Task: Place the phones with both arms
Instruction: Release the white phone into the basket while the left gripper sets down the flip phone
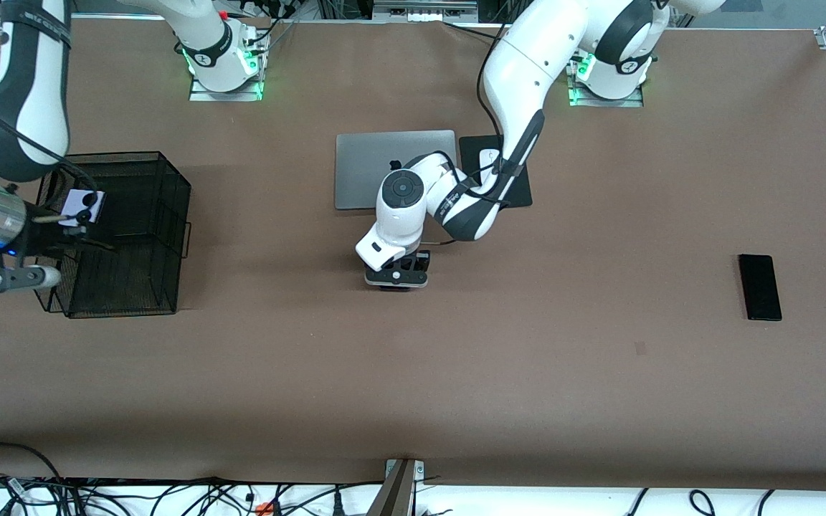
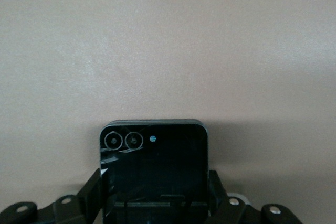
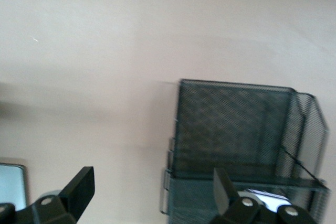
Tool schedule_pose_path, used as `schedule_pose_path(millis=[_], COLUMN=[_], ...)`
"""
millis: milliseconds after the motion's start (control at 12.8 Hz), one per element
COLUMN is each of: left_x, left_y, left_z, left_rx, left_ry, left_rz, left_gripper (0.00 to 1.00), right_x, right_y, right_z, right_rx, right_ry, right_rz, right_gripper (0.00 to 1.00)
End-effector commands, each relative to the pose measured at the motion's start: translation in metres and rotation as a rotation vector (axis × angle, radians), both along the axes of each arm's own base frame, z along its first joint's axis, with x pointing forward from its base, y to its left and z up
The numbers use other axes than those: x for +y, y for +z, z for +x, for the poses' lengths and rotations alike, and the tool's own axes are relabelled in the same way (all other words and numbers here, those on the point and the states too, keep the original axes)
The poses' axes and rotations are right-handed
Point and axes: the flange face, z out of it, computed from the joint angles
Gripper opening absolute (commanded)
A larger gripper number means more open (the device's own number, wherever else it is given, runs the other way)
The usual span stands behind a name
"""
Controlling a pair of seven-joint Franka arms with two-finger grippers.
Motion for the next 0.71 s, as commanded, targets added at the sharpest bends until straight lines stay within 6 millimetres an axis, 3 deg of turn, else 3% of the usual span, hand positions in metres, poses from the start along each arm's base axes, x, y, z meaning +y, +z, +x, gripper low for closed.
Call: schedule_pose_path(millis=[0, 235, 392, 471, 627], left_x=[-0.006, -0.002, 0.005, 0.015, 0.065], left_y=[0.004, 0.014, 0.035, 0.055, 0.103], left_z=[0.005, 0.012, 0.023, 0.031, 0.057], left_rx=[-0.031, -0.046, -0.064, -0.075, -0.036], left_ry=[0.007, 0.012, 0.025, 0.039, 0.081], left_rz=[-0.007, -0.003, -0.012, -0.01, 0.04], left_gripper=[1.0, 1.0, 1.0, 1.0, 1.0], right_x=[0.054, 0.103, 0.125, 0.135, 0.149], right_y=[-0.005, -0.018, -0.023, -0.025, -0.03], right_z=[0.011, 0.016, 0.018, 0.019, 0.017], right_rx=[0.009, 0.017, -0.004, -0.014, 0.0], right_ry=[-0.065, -0.089, -0.126, -0.138, -0.186], right_rz=[0.05, 0.053, 0.06, 0.065, 0.068], right_gripper=[1.0, 1.0, 1.0, 1.0, 1.0])
